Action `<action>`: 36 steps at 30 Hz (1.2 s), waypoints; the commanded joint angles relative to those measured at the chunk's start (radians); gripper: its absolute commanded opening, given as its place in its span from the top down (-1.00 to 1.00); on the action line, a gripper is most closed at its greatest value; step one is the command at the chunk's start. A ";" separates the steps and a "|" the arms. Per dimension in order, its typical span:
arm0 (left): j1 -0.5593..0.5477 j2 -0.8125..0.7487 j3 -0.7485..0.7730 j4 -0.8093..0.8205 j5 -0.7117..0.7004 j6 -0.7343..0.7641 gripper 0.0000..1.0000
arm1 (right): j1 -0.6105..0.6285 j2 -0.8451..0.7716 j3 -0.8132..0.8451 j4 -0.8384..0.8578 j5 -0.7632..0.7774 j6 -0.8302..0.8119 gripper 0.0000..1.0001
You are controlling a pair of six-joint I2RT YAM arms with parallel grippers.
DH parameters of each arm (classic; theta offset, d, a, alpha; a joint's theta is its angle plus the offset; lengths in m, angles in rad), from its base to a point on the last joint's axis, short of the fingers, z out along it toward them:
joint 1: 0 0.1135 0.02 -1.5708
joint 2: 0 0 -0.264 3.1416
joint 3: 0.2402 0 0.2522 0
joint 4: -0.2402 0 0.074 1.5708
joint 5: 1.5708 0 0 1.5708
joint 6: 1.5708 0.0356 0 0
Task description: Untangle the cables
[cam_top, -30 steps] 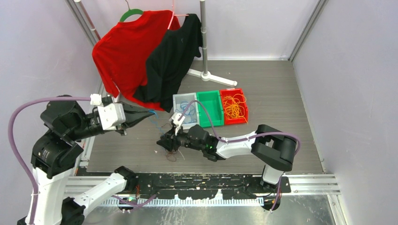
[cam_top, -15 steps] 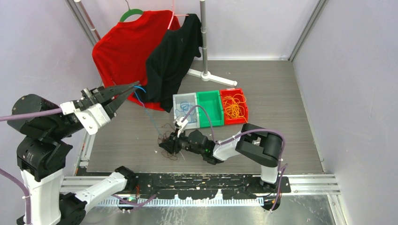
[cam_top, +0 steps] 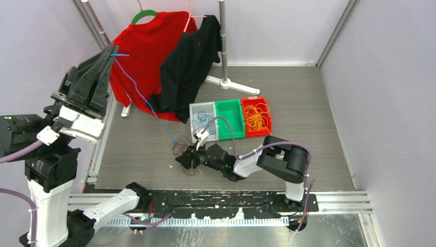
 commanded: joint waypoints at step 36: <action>0.001 -0.023 -0.024 0.096 0.056 -0.010 1.00 | 0.093 -0.430 0.046 -0.314 -0.173 -0.114 -0.32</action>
